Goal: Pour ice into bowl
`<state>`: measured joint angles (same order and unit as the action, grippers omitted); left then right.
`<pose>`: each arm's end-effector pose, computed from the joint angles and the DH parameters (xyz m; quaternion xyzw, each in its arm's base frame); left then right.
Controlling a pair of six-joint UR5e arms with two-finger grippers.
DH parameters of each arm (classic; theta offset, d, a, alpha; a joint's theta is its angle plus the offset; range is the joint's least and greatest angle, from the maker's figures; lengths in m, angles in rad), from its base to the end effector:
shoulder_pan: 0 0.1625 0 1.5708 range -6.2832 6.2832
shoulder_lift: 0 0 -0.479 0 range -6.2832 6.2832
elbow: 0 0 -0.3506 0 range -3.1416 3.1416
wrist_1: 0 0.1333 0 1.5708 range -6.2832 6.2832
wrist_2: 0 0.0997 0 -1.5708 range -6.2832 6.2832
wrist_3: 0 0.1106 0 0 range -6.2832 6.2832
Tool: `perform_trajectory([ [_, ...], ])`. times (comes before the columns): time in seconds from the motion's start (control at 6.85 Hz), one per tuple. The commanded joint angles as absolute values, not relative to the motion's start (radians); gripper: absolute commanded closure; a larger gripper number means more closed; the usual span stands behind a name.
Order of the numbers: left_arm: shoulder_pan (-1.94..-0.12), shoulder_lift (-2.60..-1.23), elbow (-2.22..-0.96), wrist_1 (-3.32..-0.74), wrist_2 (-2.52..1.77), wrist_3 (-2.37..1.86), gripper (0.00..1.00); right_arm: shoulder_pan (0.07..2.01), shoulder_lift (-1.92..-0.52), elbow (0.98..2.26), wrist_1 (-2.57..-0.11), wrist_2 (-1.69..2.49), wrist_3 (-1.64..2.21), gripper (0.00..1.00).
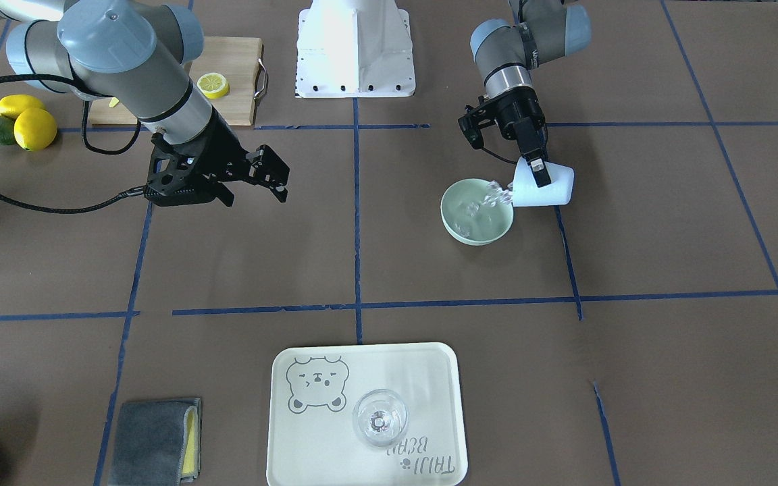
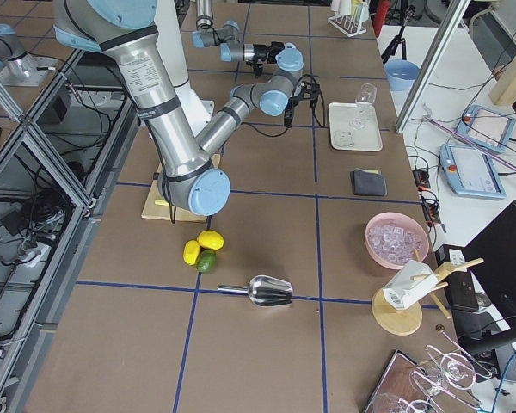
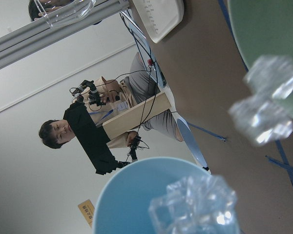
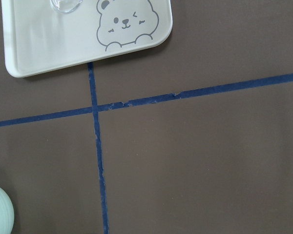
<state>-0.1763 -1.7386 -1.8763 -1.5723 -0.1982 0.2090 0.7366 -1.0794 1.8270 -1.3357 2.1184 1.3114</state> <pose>0.4407 -0.3240 0.4487 0.4950 -0.4092 0.4367 0.6300 -0.4062 -0.4706 0.3159 0.0075 -0.5129 0.0767 0.8550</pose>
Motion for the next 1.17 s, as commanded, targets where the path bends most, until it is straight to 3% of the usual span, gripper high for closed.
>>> perform_trajectory([
  [0.0,-0.176,-1.740,-1.876,-1.572,-0.198,0.216,1.00,0.735,-1.078,1.827,-1.333,2.118,1.312,0.00],
  [0.44,-0.176,-1.741,-1.896,-1.580,-0.212,0.215,1.00,0.730,-1.078,1.825,-1.315,2.117,1.312,0.00],
  [1.02,-0.239,-1.743,-2.151,-1.606,-0.586,0.204,1.00,0.721,-1.069,1.829,-1.312,2.115,1.338,0.00],
])
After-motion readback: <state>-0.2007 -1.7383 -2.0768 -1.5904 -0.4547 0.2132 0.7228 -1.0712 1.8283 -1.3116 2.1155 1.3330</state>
